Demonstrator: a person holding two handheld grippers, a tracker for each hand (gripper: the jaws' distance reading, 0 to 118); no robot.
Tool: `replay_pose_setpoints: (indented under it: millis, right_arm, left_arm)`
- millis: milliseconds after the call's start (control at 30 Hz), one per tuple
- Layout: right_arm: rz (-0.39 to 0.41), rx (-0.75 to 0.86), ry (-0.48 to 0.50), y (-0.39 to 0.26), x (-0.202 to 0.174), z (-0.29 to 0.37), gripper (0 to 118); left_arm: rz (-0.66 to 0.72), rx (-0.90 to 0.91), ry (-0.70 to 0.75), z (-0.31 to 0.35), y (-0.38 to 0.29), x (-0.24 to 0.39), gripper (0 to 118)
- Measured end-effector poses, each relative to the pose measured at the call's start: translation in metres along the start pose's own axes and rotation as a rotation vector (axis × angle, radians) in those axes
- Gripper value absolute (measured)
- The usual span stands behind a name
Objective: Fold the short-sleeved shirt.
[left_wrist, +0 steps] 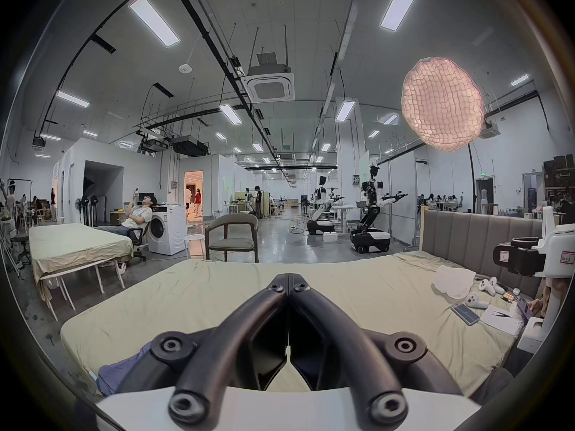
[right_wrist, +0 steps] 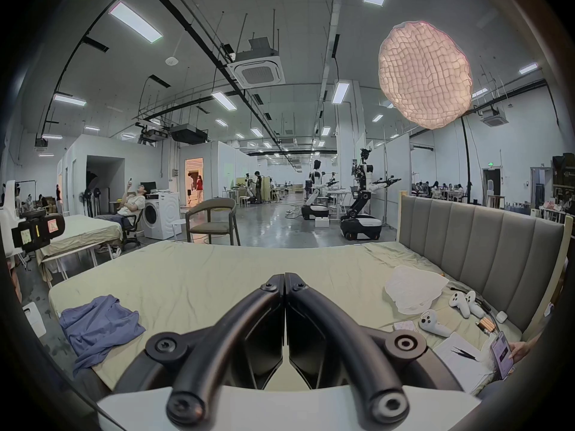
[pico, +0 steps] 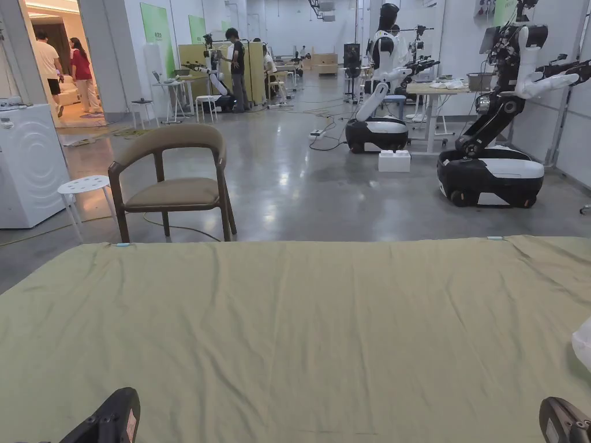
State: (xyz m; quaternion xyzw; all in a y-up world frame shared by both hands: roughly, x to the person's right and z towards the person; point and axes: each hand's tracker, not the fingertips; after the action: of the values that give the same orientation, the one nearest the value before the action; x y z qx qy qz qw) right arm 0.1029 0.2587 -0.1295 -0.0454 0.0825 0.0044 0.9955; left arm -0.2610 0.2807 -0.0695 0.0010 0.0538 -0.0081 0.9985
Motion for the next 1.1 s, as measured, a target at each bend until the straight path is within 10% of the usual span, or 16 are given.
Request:
replay_pose_setpoints:
  millis: [200, 267, 400, 567, 633, 700, 833, 967, 1100]
  right_arm:
    - [0.024, -0.002, -0.011, -0.001, 0.0, 0.0, 0]
    - [0.139, 0.002, -0.035, 0.002, -0.004, 0.001, 0]
    - [0.619, 0.014, -0.06, -0.006, -0.024, 0.003, 0]
    - [1.494, 0.019, 0.032, -0.064, -0.051, 0.001, 0]
    - [1.707, 0.02, 0.131, -0.09, -0.046, 0.002, 0]
    - [1.757, -0.017, 0.229, -0.105, -0.035, 0.007, 0]
    - [1.497, -0.064, 0.173, -0.092, -0.034, 0.003, 0]
    - [0.762, -0.075, -0.013, -0.038, -0.01, -0.012, 0]
    - [-0.005, -0.089, -0.04, -0.029, 0.03, -0.01, 0]
  left_arm:
    - [-0.011, -0.003, 0.011, 0.0, 0.002, -0.003, 0]
    - [-0.1, -0.007, 0.019, -0.001, 0.003, -0.002, 0]
    - [-0.637, -0.045, 0.008, -0.003, -0.018, 0.018, 0]
    - [-1.477, -0.164, -0.192, 0.003, -0.098, 0.028, 0]
    - [-1.611, -0.191, -0.292, 0.01, -0.119, 0.026, 0]
    - [-1.676, -0.187, -0.302, 0.011, -0.134, 0.027, 0]
    - [-1.441, -0.147, -0.139, -0.005, -0.102, 0.03, 0]
    - [-0.585, -0.106, -0.026, -0.018, -0.011, 0.006, 0]
    - [-0.067, -0.051, -0.088, -0.007, -0.003, -0.035, 0]
